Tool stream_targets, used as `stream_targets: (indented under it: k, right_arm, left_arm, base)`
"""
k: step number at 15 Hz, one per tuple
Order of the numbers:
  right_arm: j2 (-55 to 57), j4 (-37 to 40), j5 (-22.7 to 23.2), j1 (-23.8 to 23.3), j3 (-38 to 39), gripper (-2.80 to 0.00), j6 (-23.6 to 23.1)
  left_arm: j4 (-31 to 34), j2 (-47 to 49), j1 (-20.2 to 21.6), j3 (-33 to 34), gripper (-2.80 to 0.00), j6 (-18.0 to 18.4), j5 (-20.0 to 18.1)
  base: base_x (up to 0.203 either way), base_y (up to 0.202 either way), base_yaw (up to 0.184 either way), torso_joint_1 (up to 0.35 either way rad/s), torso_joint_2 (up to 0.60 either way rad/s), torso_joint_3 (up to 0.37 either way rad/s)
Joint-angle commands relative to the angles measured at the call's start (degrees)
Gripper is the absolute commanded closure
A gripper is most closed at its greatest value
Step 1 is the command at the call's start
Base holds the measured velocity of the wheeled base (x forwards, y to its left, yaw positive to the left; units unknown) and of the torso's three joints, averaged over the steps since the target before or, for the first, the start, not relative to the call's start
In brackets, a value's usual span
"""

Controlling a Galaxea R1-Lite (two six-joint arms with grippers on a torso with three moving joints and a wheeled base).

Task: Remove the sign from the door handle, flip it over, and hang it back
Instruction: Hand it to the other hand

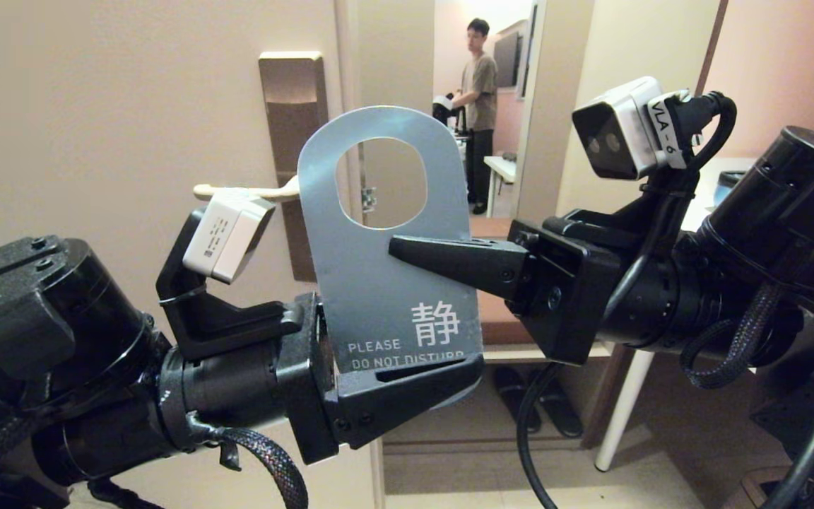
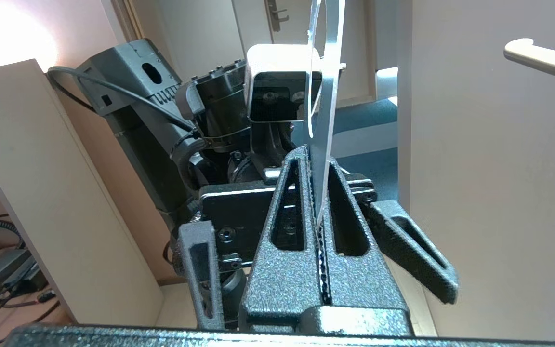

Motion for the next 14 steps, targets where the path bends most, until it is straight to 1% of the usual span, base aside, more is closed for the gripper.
stream_targets:
  k: [1,2,4,7,10,12,14]
  right_arm:
    - [-0.07,-0.37,0.30,0.03,0.05,0.00,0.17]
    - [-0.07,-0.37,0.30,0.03,0.13,0.00,0.17]
    - [-0.07,-0.37,0.30,0.03,0.13,0.00,0.17]
    - [-0.07,-0.37,0.30,0.03,0.22,0.00,0.17]
    - [-0.16,-0.45,0.30,0.03,0.84,0.00,0.08]
    - [-0.16,-0.45,0.30,0.03,0.84,0.00,0.08]
    - [-0.16,-0.45,0.30,0.03,0.84,0.00,0.08]
  left_arm:
    - [-1.05,-0.07,-0.15,0.37,-2.80,-0.12,-0.18]
    - [-1.75,0.10,-0.15,0.61,0.00,-0.05,-0.18]
    - [-3.10,0.22,-0.15,1.07,0.00,-0.35,-0.18]
    - [-3.44,-0.04,-0.74,1.06,0.00,-3.40,-0.18]
    - [-3.54,-0.83,-2.93,0.98,0.00,-6.73,-0.18]
    - [-3.54,-0.96,-4.10,1.07,0.00,-7.24,-0.18]
    - [-3.54,-0.86,-4.37,1.07,0.00,-7.24,-0.18]
  base:
    - [0.000,0.000,0.000,0.000,0.00,0.000]
    - [0.000,0.000,0.000,0.000,0.00,0.000]
    - [0.000,0.000,0.000,0.000,0.00,0.000]
    - [0.000,0.000,0.000,0.000,0.00,0.000]
    - [0.000,0.000,0.000,0.000,0.00,0.000]
    - [0.000,0.000,0.000,0.000,0.00,0.000]
    - [0.000,0.000,0.000,0.000,0.00,0.000]
